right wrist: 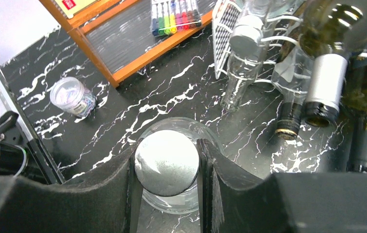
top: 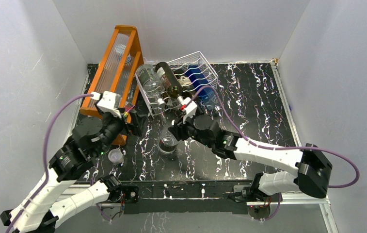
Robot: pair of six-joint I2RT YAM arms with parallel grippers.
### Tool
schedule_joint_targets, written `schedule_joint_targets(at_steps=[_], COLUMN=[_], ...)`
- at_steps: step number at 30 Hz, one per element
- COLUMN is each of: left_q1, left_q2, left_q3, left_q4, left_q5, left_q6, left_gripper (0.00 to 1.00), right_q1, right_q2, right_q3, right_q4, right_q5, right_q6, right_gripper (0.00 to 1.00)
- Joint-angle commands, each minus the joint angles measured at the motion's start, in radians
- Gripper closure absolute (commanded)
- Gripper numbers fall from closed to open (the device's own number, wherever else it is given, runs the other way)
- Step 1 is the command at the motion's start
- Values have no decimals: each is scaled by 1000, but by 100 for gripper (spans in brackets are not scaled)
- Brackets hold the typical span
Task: Put the wine bottle on the wine rack
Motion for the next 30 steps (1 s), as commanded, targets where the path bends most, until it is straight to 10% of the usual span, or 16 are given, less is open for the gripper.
schedule_joint_targets(at_steps=[1,30], left_q1=[2,235], left_q2=[82,441], left_q3=[-29,-233], left_q4=[22,234], left_q5=[32,469], left_q6=[-110,-261], left_gripper=[2,2], right_q1=[5,5], right_q2=[-68,-358], right_q3=[-168,-325], right_q4=[-54,-392], right_q5=[35,-226], right_q6=[78,206], right_gripper=[95,100])
